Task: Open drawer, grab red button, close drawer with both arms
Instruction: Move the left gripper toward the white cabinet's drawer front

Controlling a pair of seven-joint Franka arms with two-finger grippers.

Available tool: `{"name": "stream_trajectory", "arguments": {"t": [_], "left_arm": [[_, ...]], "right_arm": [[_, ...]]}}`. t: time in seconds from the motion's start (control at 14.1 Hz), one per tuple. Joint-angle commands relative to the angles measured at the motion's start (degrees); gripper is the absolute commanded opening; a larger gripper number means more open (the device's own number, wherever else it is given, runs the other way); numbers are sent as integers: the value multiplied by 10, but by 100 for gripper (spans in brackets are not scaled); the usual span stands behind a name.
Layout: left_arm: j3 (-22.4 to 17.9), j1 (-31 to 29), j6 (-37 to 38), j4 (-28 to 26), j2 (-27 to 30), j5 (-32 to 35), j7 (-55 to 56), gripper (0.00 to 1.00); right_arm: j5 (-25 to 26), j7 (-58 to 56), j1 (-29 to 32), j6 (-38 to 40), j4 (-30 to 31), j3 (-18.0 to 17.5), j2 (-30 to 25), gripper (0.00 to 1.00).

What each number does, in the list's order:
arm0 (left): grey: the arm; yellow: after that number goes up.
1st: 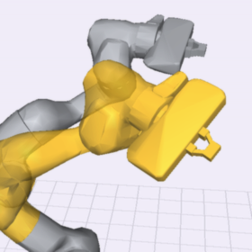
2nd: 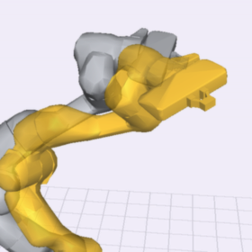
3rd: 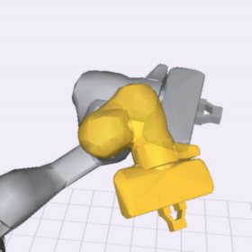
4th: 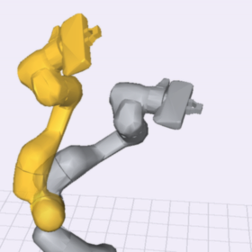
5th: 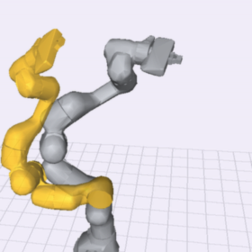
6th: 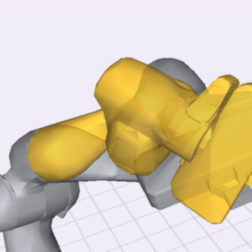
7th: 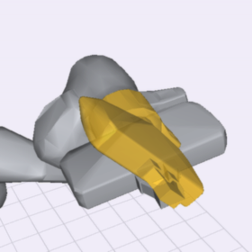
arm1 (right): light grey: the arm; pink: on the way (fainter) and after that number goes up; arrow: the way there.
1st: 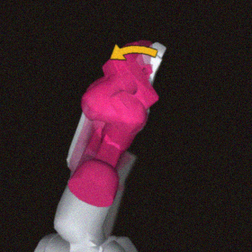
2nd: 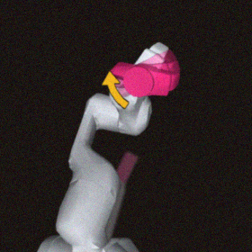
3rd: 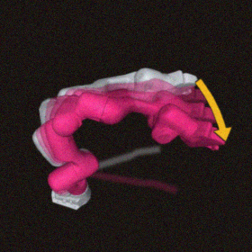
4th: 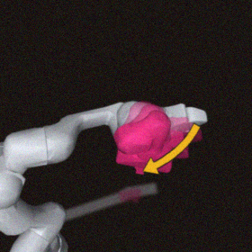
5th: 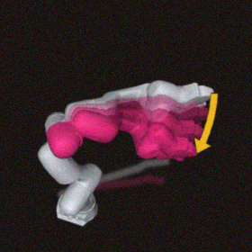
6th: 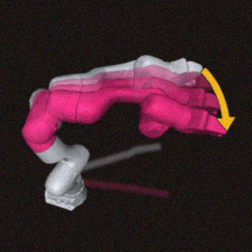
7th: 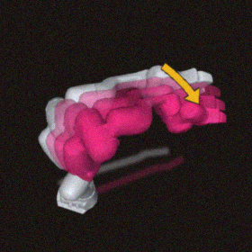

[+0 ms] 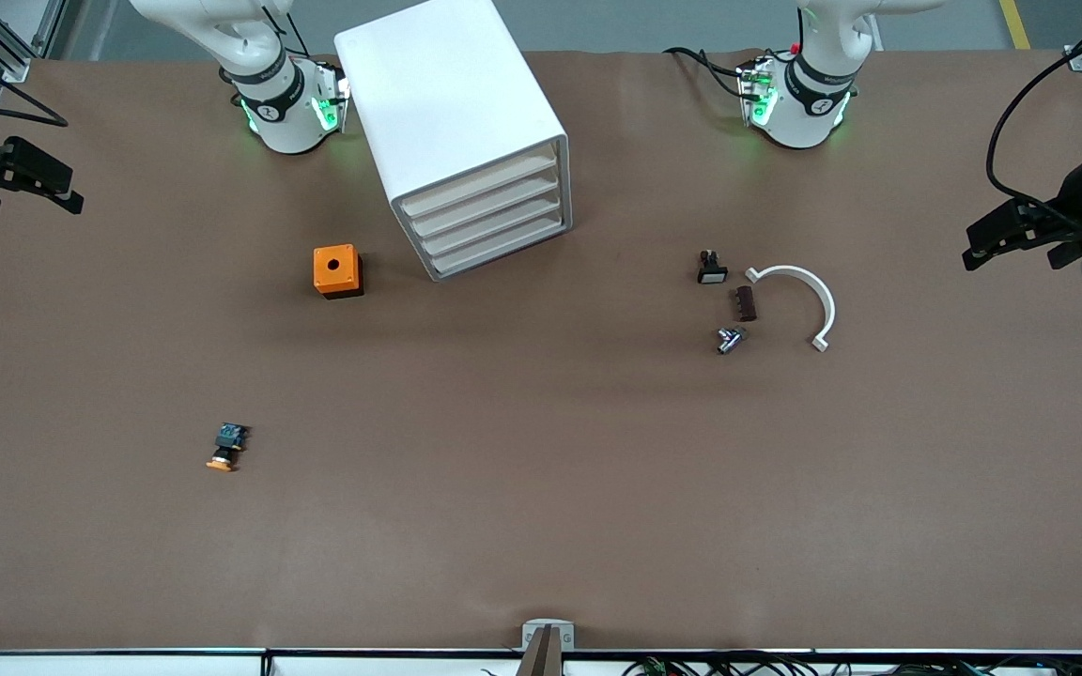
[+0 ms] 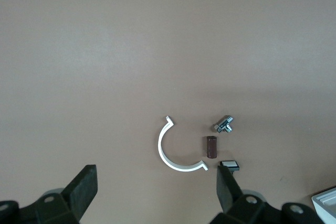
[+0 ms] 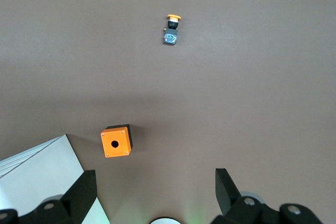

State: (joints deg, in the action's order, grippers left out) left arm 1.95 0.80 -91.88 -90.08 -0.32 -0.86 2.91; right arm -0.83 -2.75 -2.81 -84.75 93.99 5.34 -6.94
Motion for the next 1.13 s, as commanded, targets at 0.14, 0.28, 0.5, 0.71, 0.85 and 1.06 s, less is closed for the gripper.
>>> {"name": "stream_trajectory", "arguments": {"t": [0.14, 0.28, 0.5, 0.71, 0.85, 1.06], "left_arm": [[7, 1, 9, 6, -1, 13, 4, 100], [7, -2, 9, 6, -3, 13, -1, 100], [3, -8, 26, 0, -6, 10, 13, 100], [3, -13, 26, 3, -27, 3, 13, 100], [4, -10, 26, 3, -56, 3, 13, 100], [10, 9, 28, -1, -104, 3, 38, 100]], "right_arm": [[8, -4, -1, -5, 8, -2, -9, 100], [8, -4, -1, -6, 8, -2, -9, 100], [8, -4, 0, -5, 8, -2, -8, 100], [8, -4, 0, -2, 4, -2, -6, 100], [13, -2, 0, 2, -6, -2, -5, 100], [20, -3, 9, 6, -19, 1, 4, 100]]}}
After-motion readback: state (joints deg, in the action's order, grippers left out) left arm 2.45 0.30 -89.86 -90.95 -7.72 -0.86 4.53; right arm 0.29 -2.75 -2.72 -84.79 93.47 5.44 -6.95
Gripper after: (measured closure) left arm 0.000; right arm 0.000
